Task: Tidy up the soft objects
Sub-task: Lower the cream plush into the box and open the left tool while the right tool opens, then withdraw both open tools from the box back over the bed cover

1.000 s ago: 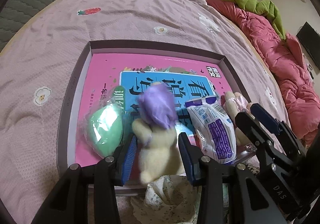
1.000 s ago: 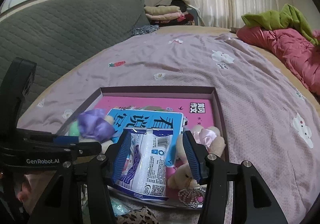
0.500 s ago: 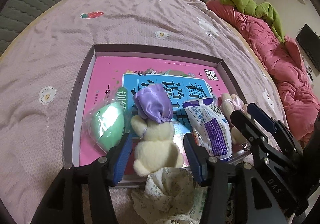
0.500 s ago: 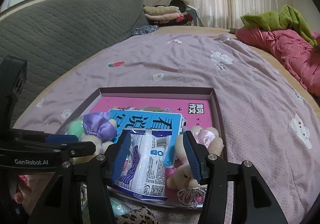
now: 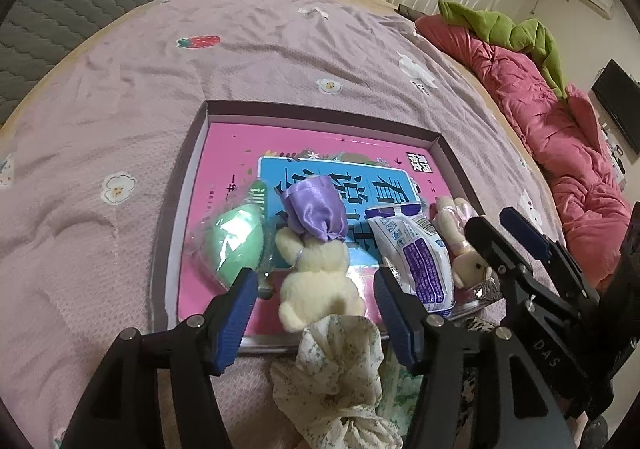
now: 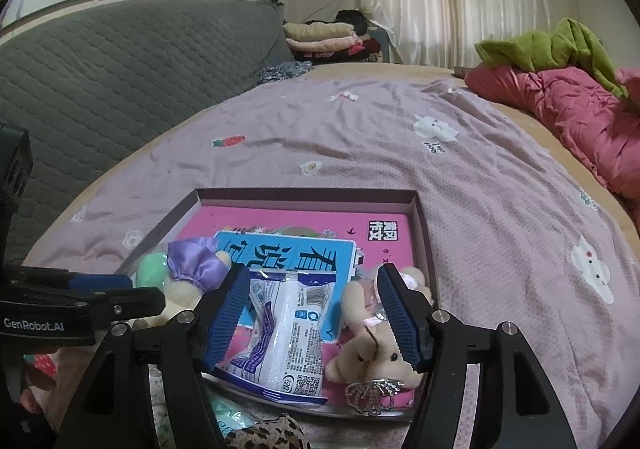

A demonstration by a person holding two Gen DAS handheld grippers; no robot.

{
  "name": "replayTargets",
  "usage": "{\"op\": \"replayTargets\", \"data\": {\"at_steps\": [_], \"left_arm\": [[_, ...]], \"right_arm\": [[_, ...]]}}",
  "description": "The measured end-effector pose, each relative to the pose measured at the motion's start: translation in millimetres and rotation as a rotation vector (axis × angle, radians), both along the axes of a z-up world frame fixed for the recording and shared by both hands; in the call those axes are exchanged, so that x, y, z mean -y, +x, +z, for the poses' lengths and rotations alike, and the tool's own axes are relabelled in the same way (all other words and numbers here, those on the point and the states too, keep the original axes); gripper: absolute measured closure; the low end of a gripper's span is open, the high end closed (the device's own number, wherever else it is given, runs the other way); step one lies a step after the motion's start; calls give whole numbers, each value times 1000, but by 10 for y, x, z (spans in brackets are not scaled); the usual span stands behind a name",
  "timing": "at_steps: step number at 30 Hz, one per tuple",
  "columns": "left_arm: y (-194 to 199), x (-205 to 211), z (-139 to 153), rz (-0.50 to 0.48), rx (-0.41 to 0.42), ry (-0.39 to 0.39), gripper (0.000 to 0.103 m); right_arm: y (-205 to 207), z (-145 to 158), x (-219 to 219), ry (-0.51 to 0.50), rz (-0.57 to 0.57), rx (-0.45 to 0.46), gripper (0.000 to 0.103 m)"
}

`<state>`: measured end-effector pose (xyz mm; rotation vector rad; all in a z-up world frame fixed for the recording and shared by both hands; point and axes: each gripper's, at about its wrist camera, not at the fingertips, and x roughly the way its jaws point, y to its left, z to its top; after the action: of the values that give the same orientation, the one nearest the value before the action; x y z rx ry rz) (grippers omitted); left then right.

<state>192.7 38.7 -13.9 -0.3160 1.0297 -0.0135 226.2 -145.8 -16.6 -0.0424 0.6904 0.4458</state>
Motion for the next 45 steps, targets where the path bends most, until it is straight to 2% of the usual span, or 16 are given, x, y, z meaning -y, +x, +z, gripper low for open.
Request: {"op": "replayTargets", "data": {"at_steps": [11, 25, 30, 45], "left_arm": [[-142, 25, 66, 12, 14, 6, 42], [-350, 34, 166, 20, 36, -1, 41], [-403, 57, 207, 19, 44, -10, 41], [-602, 20, 364, 5, 75, -20, 41]], "right_arm": [[-157, 197, 42, 3, -5, 76, 29], [-409, 377, 305, 28, -49, 131, 28], [-556, 447, 334, -17, -74, 163, 28], [-927, 603, 341, -31, -90, 196, 28]]}}
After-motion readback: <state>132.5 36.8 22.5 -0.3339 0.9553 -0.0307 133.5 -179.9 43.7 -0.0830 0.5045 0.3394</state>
